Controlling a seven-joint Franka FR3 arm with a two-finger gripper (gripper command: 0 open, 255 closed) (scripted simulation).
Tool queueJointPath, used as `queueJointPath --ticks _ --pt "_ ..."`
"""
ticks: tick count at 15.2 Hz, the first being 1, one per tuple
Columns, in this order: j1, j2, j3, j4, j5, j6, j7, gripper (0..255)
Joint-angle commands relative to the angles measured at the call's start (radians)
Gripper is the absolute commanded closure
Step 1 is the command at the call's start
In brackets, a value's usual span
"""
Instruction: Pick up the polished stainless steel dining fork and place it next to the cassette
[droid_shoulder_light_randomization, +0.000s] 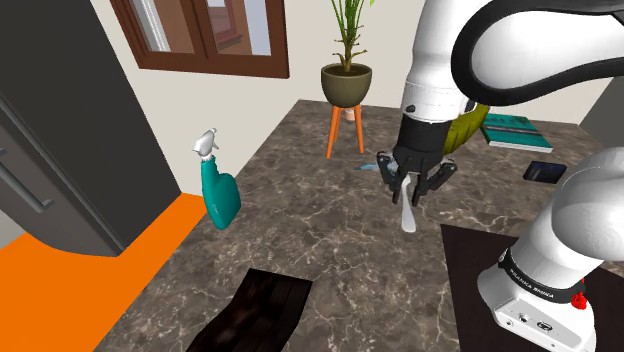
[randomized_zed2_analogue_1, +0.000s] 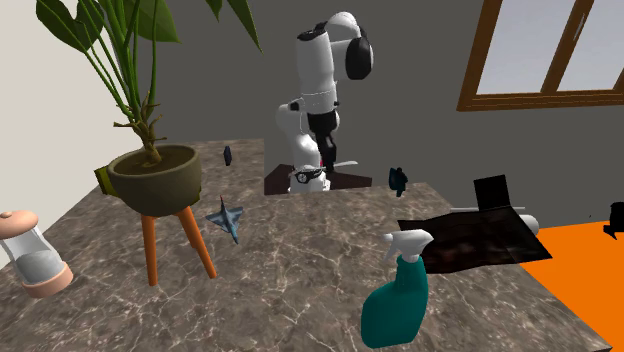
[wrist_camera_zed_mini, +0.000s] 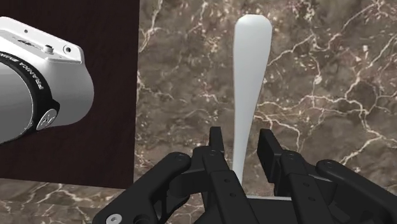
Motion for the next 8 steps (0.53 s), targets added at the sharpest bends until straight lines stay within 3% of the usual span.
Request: queueJointPath --ticks 1,8 --pt "-0.016 -0.042 -0.059 -0.033 -0.041 -0.026 -0.050 255" --pt "-0.121 -0.115 -0.250 -0.097 -0.206 -0.077 -0.231 255"
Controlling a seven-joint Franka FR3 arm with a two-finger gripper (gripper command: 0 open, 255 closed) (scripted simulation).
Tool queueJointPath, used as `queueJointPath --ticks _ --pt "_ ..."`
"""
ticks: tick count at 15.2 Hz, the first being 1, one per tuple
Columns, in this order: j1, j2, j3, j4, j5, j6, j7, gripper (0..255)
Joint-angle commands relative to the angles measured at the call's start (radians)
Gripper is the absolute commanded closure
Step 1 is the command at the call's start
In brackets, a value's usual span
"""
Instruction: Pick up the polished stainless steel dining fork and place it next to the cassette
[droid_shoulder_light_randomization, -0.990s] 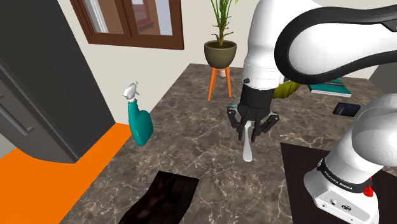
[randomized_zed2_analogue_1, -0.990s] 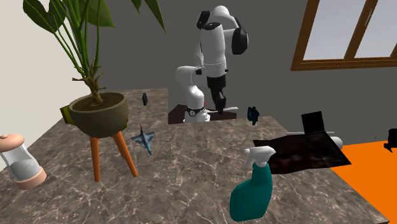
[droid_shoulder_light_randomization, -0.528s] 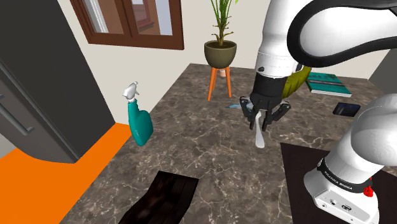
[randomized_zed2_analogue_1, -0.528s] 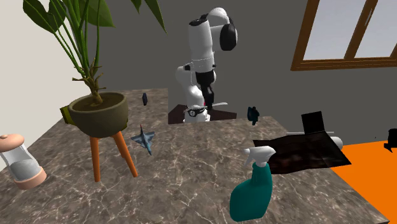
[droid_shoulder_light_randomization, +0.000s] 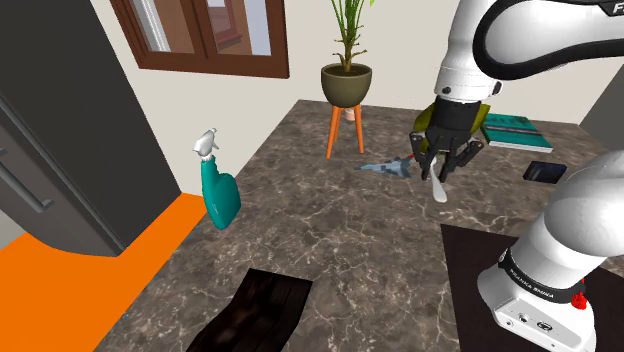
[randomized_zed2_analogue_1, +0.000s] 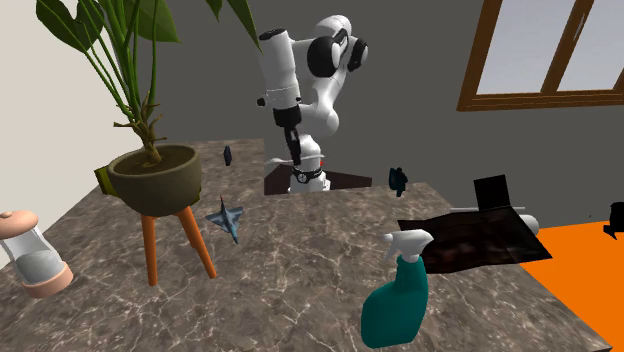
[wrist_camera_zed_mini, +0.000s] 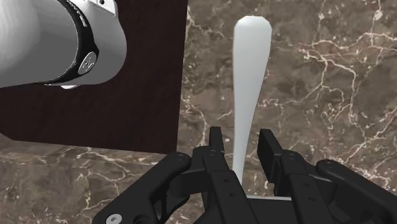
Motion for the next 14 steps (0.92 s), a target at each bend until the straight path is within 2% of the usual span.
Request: queueJointPath --ticks 1,7,14 --pt "-0.034 -0.021 -0.057 -0.017 -0.053 -0.015 -0.055 255" --pt "-0.152 0.012 -0.215 -0.009 -0.209 -0.012 -0.220 255" --pt "-0.269 0.140 -0.385 0.062 -0.367 0.031 -0.401 255"
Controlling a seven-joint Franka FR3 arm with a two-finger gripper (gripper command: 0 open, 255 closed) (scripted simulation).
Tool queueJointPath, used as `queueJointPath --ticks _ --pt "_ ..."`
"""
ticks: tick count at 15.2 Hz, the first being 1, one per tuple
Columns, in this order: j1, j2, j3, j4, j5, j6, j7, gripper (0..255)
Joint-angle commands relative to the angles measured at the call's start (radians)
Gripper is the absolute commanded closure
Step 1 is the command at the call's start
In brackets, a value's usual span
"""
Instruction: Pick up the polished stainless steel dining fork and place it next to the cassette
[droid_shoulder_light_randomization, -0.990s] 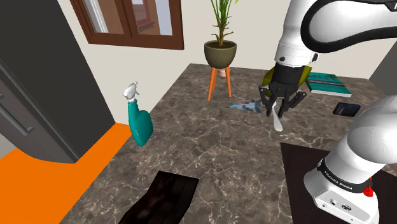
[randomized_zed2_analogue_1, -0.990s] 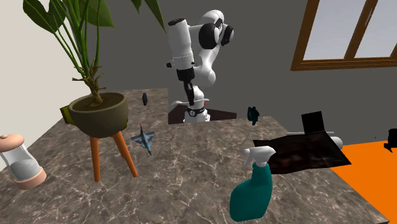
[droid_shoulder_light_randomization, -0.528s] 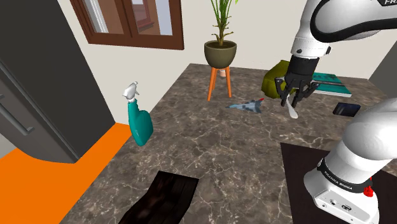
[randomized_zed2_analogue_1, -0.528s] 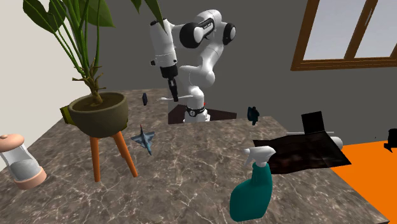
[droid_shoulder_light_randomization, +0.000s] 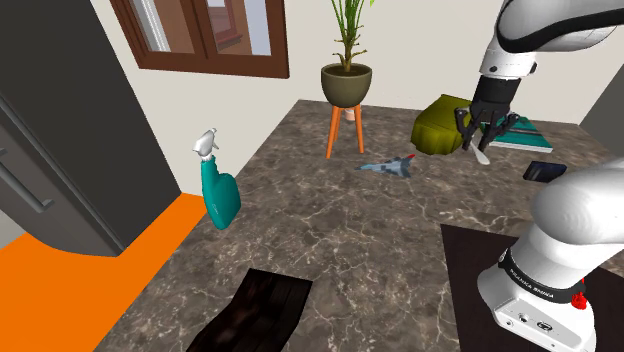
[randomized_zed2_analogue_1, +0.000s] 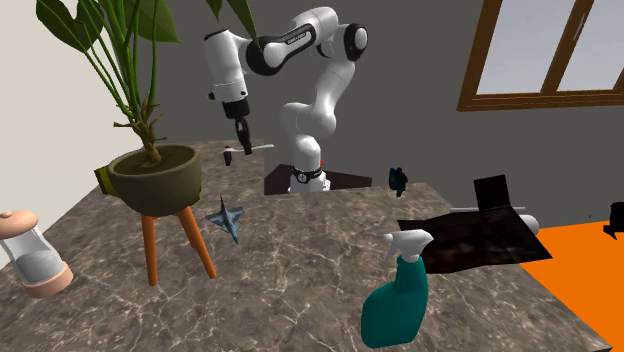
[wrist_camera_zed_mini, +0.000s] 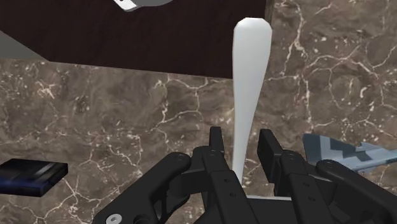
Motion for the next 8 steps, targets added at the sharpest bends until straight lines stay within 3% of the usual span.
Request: queueJointPath --ticks 1,8 --pt "-0.029 0.040 -0.047 0.024 -0.042 0.014 -0.051 255" --pt "-0.089 0.233 -0.196 0.163 -0.137 0.070 -0.213 255"
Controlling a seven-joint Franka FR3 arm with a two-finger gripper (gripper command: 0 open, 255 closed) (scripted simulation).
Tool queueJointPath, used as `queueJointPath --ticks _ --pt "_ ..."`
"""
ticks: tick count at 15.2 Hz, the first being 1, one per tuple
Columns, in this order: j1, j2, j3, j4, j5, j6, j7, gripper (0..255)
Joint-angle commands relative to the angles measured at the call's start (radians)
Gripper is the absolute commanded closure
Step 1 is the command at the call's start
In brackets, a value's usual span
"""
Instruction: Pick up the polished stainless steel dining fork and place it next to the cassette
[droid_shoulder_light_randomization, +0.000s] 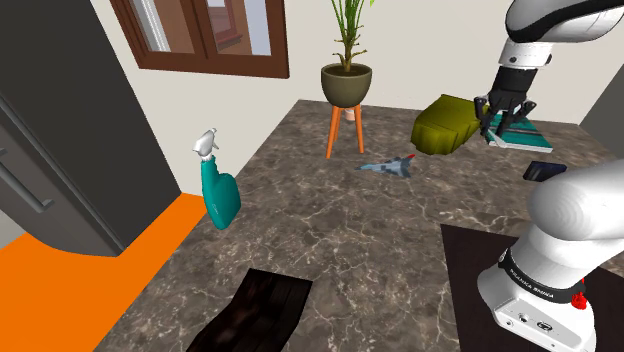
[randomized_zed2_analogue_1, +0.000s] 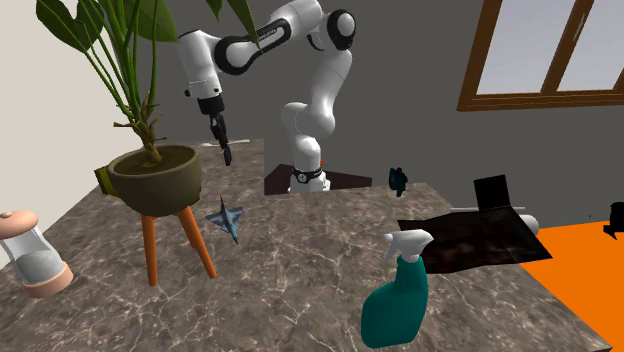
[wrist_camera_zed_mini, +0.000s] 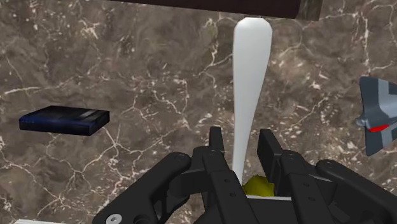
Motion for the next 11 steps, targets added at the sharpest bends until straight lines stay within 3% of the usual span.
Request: queueJointPath --ticks 1,5,11 --pt "-0.014 0.057 -0.044 0.043 -0.022 0.016 -0.050 255" --pt "-0.024 0.176 -0.119 0.143 -0.038 0.039 -0.138 255" --pt "-0.024 0.209 -0.135 0.085 -0.042 0.128 -0.143 255"
